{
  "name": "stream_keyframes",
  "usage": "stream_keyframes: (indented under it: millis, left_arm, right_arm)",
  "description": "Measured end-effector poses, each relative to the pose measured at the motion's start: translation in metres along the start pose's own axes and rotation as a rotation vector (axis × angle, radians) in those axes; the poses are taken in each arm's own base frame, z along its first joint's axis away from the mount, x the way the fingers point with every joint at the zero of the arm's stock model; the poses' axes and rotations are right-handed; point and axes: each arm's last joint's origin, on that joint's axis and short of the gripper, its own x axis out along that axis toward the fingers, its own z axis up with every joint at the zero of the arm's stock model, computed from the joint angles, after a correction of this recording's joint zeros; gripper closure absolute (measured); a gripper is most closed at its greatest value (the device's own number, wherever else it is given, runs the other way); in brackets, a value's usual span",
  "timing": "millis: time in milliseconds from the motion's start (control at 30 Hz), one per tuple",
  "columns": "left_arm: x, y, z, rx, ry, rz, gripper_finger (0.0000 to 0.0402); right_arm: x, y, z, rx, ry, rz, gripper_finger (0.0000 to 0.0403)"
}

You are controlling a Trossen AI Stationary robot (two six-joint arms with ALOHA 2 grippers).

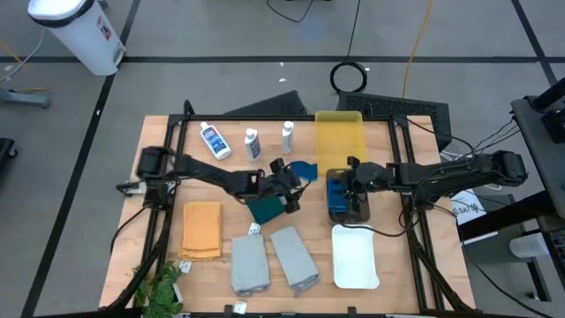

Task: Pick & Place Kitchen Items
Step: Put the blue sponge into the black bin

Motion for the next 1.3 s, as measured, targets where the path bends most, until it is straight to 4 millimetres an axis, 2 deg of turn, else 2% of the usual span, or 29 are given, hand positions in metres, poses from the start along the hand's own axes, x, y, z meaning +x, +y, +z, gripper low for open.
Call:
stream_keyframes:
  millis: [133,267,433,567,800,933,1100,1300]
  left_arm:
    - [0.029,0.007,-0.018,0.015,0.007,0.030,0.0147]
    - [0.045,0.020,-0.030,-0.011,0.030,0.066,0.0147]
    - [0.050,0.037,-0.030,-0.054,0.041,0.098,0.0147]
    - [0.053,0.045,-0.034,-0.100,0.075,0.017,0.0147]
    - [0.062,0.042,-0.048,-0.112,0.143,-0.080,0.0147]
    - [0.057,0.039,-0.053,-0.095,0.238,-0.146,0.0147]
    - [0.033,0.038,-0.050,-0.074,0.383,-0.218,0.0147]
    - [-0.006,0.040,-0.026,-0.076,0.394,-0.242,0.0147]
  right_arm:
    - [0.000,0.000,0.000,-0.002,0.000,0.000,0.0314]
    - [0.000,0.000,0.000,-0.003,0.000,-0.001,0.0314]
    - [0.000,0.000,0.000,-0.003,0.000,-0.003,0.0314]
    - [0.000,0.000,0.000,-0.003,0.000,-0.003,0.0314]
    - [0.000,0.000,0.000,-0.003,0.000,-0.003,0.0314]
    - [0.000,0.000,0.000,-0.003,0.001,-0.003,0.0314]
    - [0.000,0.000,0.000,-0.003,0.002,-0.001,0.0314]
    - [0.000,0.000,0.000,-0.003,0.003,0.000,0.0314]
